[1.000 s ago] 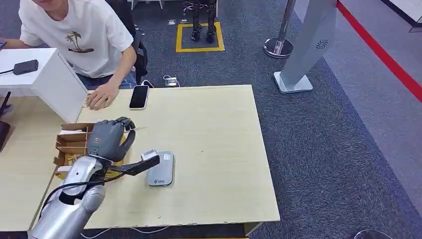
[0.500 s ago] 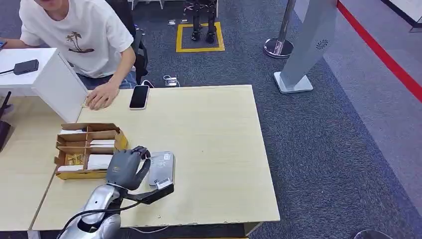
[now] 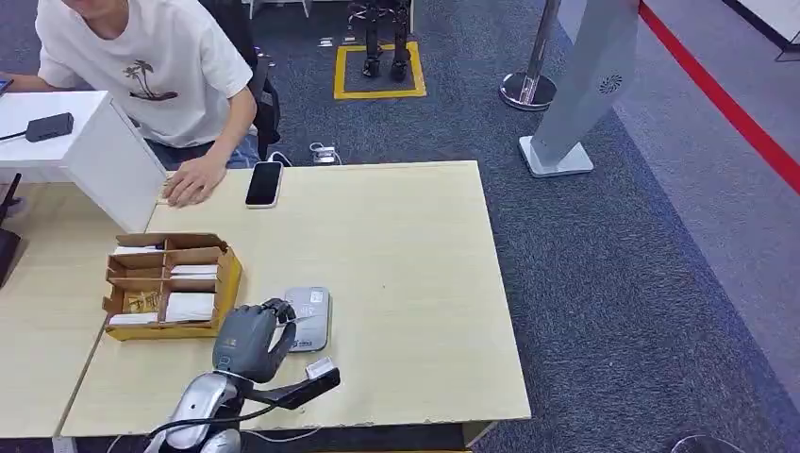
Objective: Pass the card to the sensor for recognition and then transmit it.
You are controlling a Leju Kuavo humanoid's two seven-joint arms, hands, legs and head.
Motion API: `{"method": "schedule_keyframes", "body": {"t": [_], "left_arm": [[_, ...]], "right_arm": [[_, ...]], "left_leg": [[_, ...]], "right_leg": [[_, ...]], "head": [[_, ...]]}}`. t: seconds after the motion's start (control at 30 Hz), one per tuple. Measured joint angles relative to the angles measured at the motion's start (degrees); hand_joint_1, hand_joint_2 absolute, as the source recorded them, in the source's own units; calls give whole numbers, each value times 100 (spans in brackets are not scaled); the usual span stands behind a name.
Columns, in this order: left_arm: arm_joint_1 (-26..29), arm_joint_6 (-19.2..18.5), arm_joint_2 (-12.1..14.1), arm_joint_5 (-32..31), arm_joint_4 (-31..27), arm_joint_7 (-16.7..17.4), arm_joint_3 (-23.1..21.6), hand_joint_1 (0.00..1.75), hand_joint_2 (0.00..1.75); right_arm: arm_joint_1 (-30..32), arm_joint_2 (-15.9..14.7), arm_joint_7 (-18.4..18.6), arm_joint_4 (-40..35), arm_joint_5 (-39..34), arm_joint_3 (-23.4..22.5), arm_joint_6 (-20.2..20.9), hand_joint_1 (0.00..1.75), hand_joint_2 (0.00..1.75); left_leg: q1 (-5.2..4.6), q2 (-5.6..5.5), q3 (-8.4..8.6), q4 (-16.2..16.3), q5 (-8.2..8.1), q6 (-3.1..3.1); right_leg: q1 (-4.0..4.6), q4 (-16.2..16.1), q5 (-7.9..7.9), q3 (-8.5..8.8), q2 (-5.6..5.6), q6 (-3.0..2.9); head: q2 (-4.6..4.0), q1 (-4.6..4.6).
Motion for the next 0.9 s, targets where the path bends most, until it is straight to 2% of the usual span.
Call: {"method": "schedule_keyframes", "body": {"t": [0.2, 0.37, 0.57, 0.9], "left_arm": [[75, 186, 11, -404, 0, 249, 94, 175, 175], [131, 120, 17, -542, 44, 254, 151, 175, 175], [178, 212, -6, -636, 149, 288, 168, 175, 175], [75, 181, 81, -658, 68, 319, 490, 175, 175]], "right_arm": [[2, 0, -9, 0, 0, -63, 0, 0, 0], [2, 0, -13, 0, 0, -74, 2, 0, 0], [3, 0, -5, 0, 0, -74, 0, 0, 0], [8, 0, 2, 0, 0, -74, 9, 0, 0]], "left_leg": [[1, -1, 0, -1, 0, 0], [0, -1, 0, -1, 0, 0], [0, -2, 0, 0, 0, 0], [0, -3, 2, -1, 1, -1]], "right_leg": [[0, 0, 0, 0, 0, 0], [0, 0, 0, 1, -1, 0], [0, 0, 0, 0, -2, 0], [0, 1, 0, 1, -2, 0]], "head": [[0, 0], [0, 0], [0, 0], [0, 0]]}}
